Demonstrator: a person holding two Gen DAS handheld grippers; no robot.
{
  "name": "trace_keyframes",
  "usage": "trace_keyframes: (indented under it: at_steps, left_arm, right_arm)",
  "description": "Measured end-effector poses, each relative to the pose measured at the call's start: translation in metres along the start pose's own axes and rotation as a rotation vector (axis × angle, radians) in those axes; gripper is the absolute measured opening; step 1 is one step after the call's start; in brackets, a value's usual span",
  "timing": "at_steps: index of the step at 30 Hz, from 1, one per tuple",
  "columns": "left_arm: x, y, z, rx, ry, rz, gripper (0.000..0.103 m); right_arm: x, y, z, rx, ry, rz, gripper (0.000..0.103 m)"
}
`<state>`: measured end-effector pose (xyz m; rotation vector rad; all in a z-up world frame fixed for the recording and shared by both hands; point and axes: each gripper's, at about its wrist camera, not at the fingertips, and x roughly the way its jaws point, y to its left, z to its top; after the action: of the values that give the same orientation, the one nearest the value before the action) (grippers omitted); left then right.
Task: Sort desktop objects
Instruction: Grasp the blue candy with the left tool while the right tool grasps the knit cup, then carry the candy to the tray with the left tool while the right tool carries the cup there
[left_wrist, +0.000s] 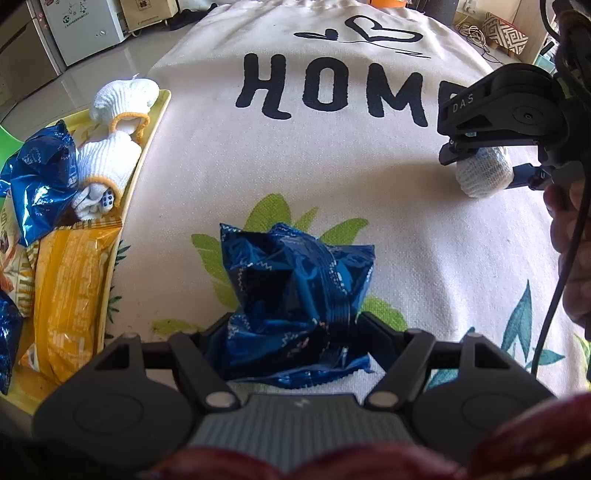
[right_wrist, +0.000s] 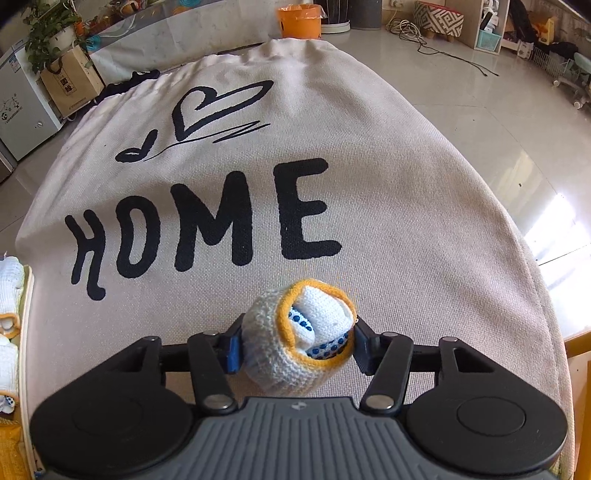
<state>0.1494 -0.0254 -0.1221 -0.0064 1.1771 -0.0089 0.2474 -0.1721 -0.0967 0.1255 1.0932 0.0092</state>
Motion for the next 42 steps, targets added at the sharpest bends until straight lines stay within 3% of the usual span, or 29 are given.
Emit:
trace_keyframes:
  at_steps: [8, 14, 26, 35, 42]
  left_arm:
    - [-0.017, 0.010, -0.001, -0.032, -0.044, -0.043, 0.072]
    - [-0.040, 0.030, -0.001, -0.082, -0.083, -0.053, 0.072]
    - [-0.089, 0.117, 0.008, -0.229, -0.158, -0.056, 0.072]
    - [-0.105, 0.191, 0.034, -0.318, -0.198, -0.022, 0.072]
    - [-0.108, 0.220, 0.056, -0.337, -0.214, -0.041, 0.072]
  right_arm:
    - [-0.029, -0.010, -0.009, 0.059, 0.016, 0.054, 0.056]
    - [-0.059, 0.006, -0.020, 0.008, -0.023, 0.107, 0.056]
    - [-0.113, 0.057, -0.069, -0.115, -0.045, 0.265, 0.056]
    - [-0.125, 0.106, -0.102, -0.237, -0.017, 0.427, 0.056]
    - [-0.128, 0.147, -0.118, -0.340, -0.031, 0.570, 0.056]
